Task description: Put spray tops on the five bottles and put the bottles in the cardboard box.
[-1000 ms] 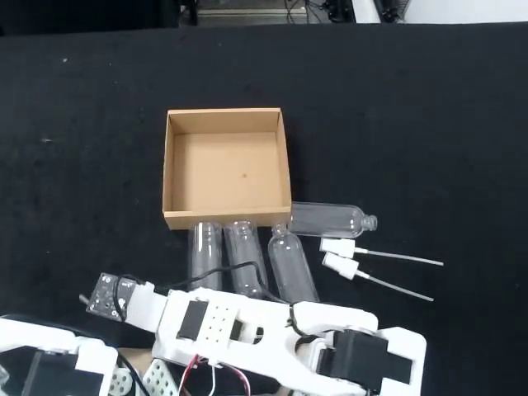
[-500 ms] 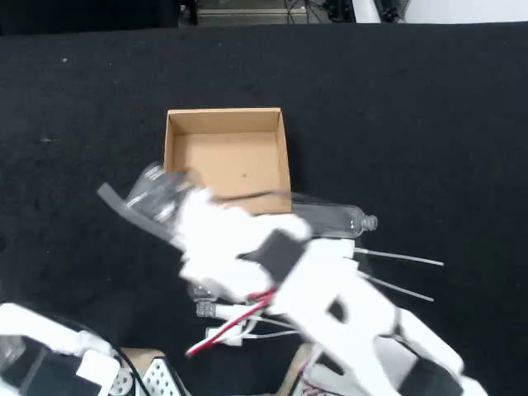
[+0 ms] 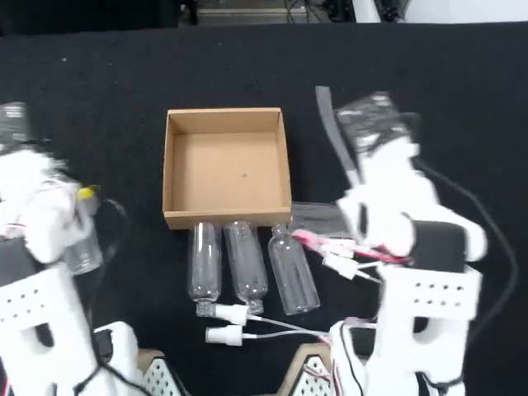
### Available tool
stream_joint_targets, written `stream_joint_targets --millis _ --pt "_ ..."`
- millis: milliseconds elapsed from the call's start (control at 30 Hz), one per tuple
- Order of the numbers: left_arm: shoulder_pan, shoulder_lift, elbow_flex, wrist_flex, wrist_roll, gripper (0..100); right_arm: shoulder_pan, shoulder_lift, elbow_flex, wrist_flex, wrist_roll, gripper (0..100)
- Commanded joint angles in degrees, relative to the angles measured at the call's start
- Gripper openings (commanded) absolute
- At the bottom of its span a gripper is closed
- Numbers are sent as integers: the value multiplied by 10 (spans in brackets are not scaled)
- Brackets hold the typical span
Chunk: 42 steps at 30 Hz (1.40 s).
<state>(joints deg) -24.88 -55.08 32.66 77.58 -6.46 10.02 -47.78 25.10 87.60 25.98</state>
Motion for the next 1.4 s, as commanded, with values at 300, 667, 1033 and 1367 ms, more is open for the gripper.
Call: stream_joint_targets --millis 300,667,1033,1367 --pt "211 -123 247 -280 112 30 309 -12 149 -164 89 11" --pt "231 -229 479 -589 117 30 324 -12 325 -375 59 11" --pt "116 -374 615 -603 117 30 283 -9 342 -402 -27 11" --pt "105 -496 647 -516 117 30 294 237 212 -396 -122 11"
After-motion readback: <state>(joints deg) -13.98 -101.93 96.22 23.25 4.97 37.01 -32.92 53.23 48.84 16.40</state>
